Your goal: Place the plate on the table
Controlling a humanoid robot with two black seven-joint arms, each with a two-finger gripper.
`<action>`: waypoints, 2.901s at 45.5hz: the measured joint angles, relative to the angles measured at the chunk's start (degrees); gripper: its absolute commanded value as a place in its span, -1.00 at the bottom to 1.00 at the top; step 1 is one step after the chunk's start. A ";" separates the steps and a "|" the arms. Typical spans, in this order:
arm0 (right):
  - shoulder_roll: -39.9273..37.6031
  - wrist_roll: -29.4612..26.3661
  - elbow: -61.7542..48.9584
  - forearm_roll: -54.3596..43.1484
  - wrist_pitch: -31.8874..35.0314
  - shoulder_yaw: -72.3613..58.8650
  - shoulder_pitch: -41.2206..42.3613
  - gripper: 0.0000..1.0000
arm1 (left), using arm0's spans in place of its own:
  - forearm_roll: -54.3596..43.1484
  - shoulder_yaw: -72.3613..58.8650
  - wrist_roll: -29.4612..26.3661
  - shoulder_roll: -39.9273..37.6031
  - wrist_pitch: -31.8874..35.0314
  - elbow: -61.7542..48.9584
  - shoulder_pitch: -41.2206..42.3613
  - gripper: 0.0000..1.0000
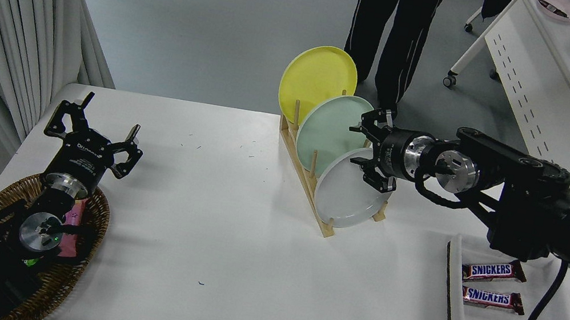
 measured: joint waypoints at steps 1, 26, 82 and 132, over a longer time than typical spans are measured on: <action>0.00 -0.04 -0.01 -0.01 0.00 0.00 0.00 0.03 | 0.00 0.00 0.00 0.00 0.00 0.00 0.00 1.00; -0.03 -0.48 -0.03 -0.12 -0.01 -0.06 0.06 -0.17 | 0.00 0.00 0.00 0.00 0.00 0.00 0.00 1.00; -0.31 -2.32 0.15 0.00 -0.01 -0.03 -0.03 -0.58 | 0.00 0.00 0.00 0.00 0.00 0.00 0.00 1.00; -1.02 -2.96 0.16 0.25 0.51 0.51 -0.01 -1.00 | 0.00 0.00 0.00 0.00 0.00 0.00 0.00 1.00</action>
